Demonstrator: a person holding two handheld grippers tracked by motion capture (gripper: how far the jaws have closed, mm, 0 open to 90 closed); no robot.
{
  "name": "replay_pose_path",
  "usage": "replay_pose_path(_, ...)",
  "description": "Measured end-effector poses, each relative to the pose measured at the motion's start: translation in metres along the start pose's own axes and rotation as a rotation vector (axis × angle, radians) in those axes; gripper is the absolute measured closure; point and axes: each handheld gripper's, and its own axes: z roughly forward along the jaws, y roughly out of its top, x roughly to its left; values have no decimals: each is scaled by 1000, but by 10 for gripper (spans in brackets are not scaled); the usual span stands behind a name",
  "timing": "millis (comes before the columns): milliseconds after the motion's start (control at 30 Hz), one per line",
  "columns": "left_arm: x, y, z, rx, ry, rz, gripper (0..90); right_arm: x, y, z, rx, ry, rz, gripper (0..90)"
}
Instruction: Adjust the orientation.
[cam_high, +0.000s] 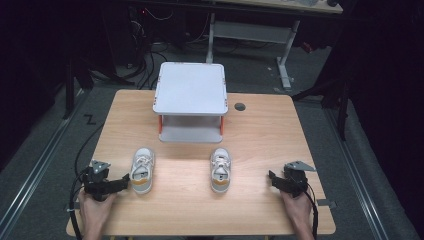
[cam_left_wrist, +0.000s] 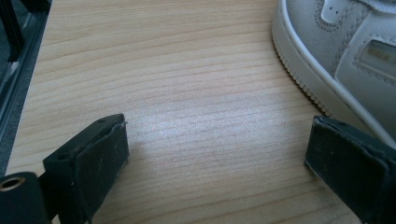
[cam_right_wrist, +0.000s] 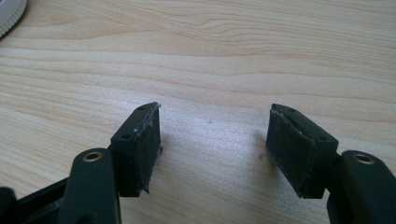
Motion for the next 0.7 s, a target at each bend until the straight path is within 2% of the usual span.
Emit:
replay_pose_path(200, 0, 0, -1, -4, 3, -3, 72, 0, 0, 0, 0, 1, -1, 356)
replay_pose_path(300, 0, -2, -3, -19, 9, -4, 169, 0, 0, 0, 0, 0, 1, 356)
replay_pose_path(467, 2, -2, -5, -23, 9, -5, 215, 0, 0, 0, 0, 0, 1, 356)
replay_pose_path(533, 2, -3, -7, -29, 12, -12, 280, 0, 0, 0, 0, 0, 1, 356)
replay_pose_path(700, 1, -5, -12, -22, -2, -24, 318, 0, 0, 0, 0, 0, 1, 356)
